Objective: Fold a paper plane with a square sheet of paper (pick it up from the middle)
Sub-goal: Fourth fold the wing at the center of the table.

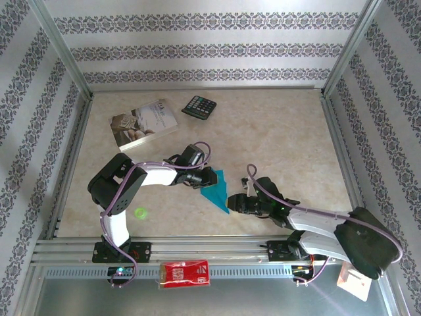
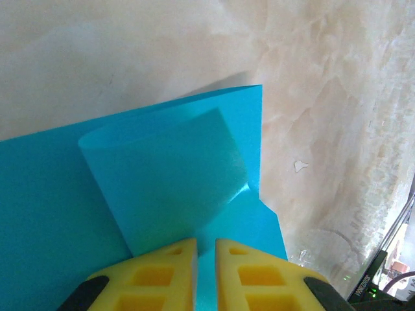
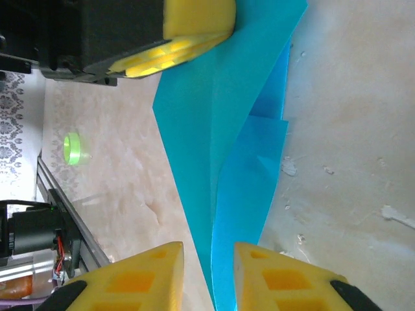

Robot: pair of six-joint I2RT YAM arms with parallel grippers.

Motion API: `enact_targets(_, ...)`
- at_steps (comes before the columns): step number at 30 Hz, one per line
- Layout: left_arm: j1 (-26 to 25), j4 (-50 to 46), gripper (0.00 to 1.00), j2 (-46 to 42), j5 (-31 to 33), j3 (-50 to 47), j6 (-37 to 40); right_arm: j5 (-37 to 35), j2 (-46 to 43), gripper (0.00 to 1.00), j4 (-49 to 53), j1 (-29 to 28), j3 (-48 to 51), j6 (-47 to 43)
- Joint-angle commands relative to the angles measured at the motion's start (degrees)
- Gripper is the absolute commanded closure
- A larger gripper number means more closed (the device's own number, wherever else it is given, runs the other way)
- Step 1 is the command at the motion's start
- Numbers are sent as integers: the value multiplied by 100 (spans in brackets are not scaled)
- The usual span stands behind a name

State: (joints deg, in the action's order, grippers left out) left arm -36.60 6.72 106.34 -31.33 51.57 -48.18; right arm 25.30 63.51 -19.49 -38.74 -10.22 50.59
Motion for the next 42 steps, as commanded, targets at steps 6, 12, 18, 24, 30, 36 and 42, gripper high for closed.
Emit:
enact_targets(6,153,-566,86,27,329,-152,200,128,-438,81,618,5,-164,-285)
enact_targets(12,149,-564,86,36,315,-145,194,140,-134,89,479,-189,-348,-335)
enact_targets(18,153,-590,86,31,319,-132,206,129,199,91,410,-215,-455,-418)
enact_targets(24,149,-602,86,23,321,-141,210,151,478,92,289,-227,-469,-428)
enact_targets(30,153,-588,86,29,323,-137,217,128,634,93,178,-247,-424,-428)
enact_targets(36,153,-593,86,25,321,-155,209,97,739,94,120,-283,-397,-427)
enact_targets(42,149,-586,86,25,330,-148,213,49,839,94,116,-285,-389,-445)
